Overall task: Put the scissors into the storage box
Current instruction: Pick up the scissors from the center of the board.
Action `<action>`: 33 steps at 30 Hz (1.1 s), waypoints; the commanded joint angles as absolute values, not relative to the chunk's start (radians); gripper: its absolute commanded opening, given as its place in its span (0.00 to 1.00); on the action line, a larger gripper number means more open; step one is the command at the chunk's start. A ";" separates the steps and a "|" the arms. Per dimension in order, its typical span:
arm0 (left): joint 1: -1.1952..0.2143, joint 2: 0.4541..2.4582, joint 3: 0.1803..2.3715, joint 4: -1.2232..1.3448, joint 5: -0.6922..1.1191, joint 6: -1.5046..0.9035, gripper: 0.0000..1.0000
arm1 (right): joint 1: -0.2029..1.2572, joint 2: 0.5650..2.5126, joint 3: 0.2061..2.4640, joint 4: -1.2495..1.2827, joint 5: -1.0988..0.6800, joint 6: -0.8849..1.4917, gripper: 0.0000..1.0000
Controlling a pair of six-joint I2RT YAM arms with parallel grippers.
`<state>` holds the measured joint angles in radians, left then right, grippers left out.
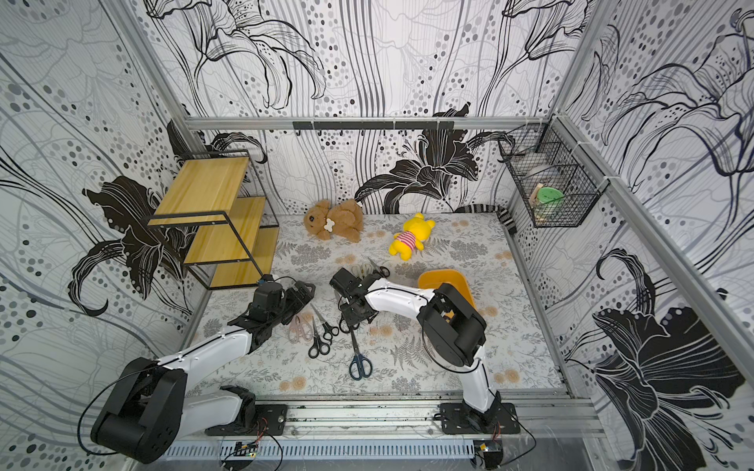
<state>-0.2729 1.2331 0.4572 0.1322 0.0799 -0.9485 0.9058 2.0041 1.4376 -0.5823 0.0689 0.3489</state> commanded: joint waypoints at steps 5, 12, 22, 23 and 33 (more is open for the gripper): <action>-0.265 1.203 0.440 0.129 0.061 -0.929 0.97 | 0.909 2.047 1.423 -0.596 0.087 0.337 0.29; -0.262 1.190 0.437 0.126 0.057 -0.926 0.97 | 0.909 2.063 1.423 -0.588 0.084 0.332 0.25; -0.257 1.166 0.432 0.114 0.049 -0.923 0.97 | 0.910 2.065 1.422 -0.589 0.098 0.322 0.12; -0.257 1.164 0.431 0.112 0.049 -0.924 0.97 | 0.909 2.062 1.424 -0.590 0.097 0.321 0.10; -0.256 1.167 0.453 0.100 0.057 -0.931 0.97 | 0.908 1.981 1.479 -0.586 0.067 0.340 0.00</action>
<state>-0.2607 1.1713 0.4423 0.1036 0.0666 -0.9447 0.9058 2.0426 1.4437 -0.5793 0.0738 0.3275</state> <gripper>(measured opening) 0.974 0.103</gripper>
